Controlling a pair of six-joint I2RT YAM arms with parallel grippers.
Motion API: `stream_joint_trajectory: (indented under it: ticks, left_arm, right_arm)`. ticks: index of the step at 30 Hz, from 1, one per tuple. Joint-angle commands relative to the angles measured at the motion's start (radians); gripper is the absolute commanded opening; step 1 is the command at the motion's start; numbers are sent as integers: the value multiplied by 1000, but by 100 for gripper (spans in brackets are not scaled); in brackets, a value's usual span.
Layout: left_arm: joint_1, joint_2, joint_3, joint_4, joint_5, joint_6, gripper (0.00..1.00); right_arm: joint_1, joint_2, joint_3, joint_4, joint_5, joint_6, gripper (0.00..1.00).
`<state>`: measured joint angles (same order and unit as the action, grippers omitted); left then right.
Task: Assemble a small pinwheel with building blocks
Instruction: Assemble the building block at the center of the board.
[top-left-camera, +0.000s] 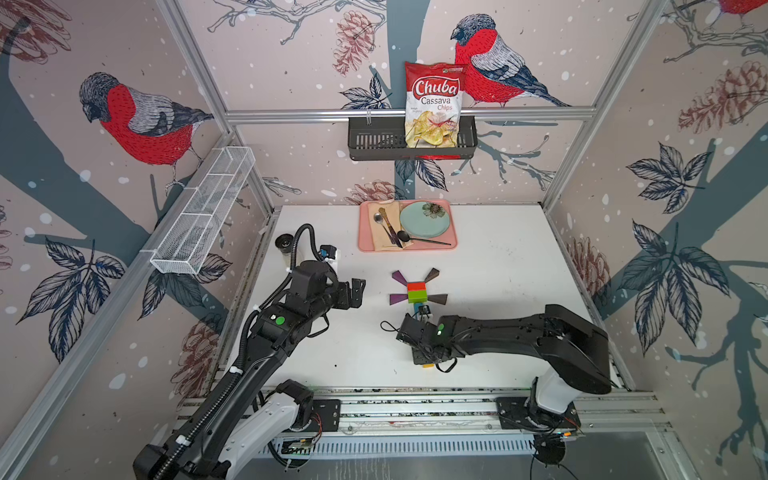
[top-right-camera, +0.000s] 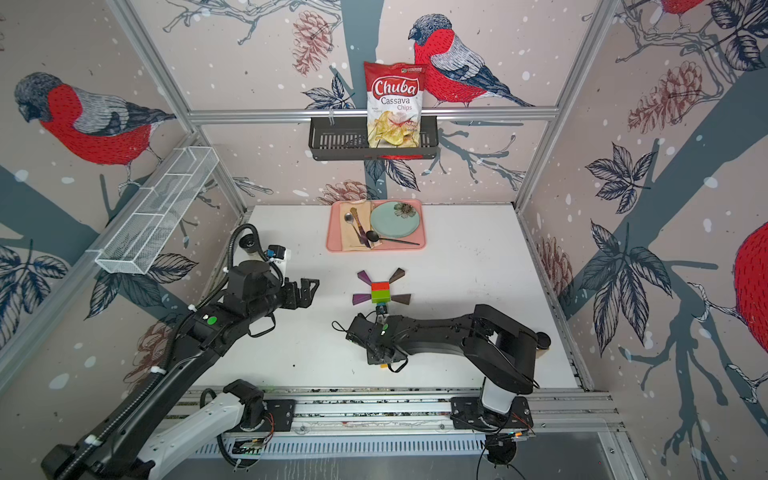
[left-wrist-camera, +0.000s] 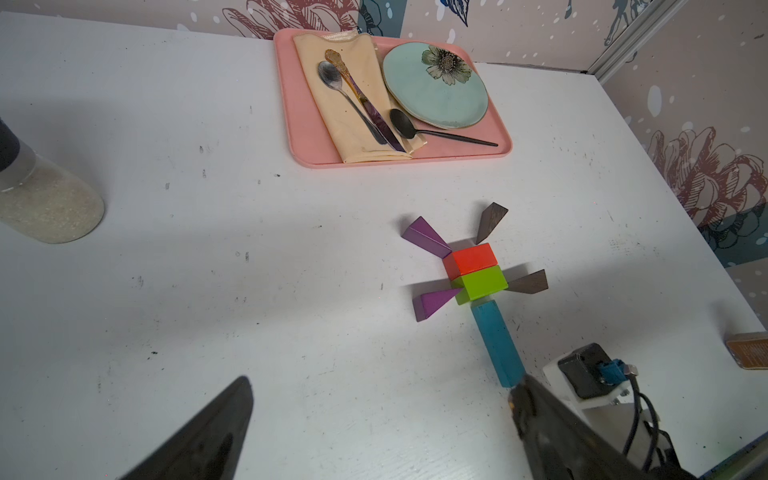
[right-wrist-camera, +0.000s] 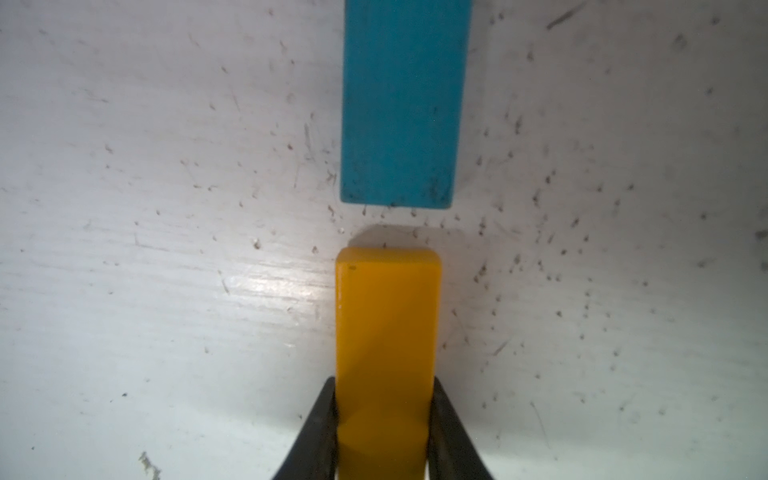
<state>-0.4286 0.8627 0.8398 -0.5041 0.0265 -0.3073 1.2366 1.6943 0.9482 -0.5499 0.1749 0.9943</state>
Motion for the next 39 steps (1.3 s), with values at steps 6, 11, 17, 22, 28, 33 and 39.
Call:
stream_joint_trajectory:
  ticks: [6, 11, 17, 22, 28, 33, 39]
  left_arm:
    - [1, 0, -1, 10, 3, -2, 97]
    - [1, 4, 0, 10, 4, 0, 97]
    - [1, 9, 1, 12, 7, 1, 97]
    - [1, 12, 2, 13, 9, 2, 97]
    - [1, 11, 2, 13, 15, 4, 97]
    - [1, 5, 0, 10, 12, 8, 97]
    - [1, -16, -2, 18, -10, 22, 97]
  right_arm:
    - [-10, 18, 0, 9, -14, -9, 22]
    - [-16, 22, 2, 14, -14, -15, 23]
    - [-20, 27, 5, 10, -11, -16, 25]
    - [-18, 28, 8, 5, -1, -15, 35]
    - [-13, 26, 13, -7, 20, -8, 53]
    - [-11, 25, 28, -10, 41, -17, 57]
    - [-13, -42, 109, -114, 131, -42, 60]
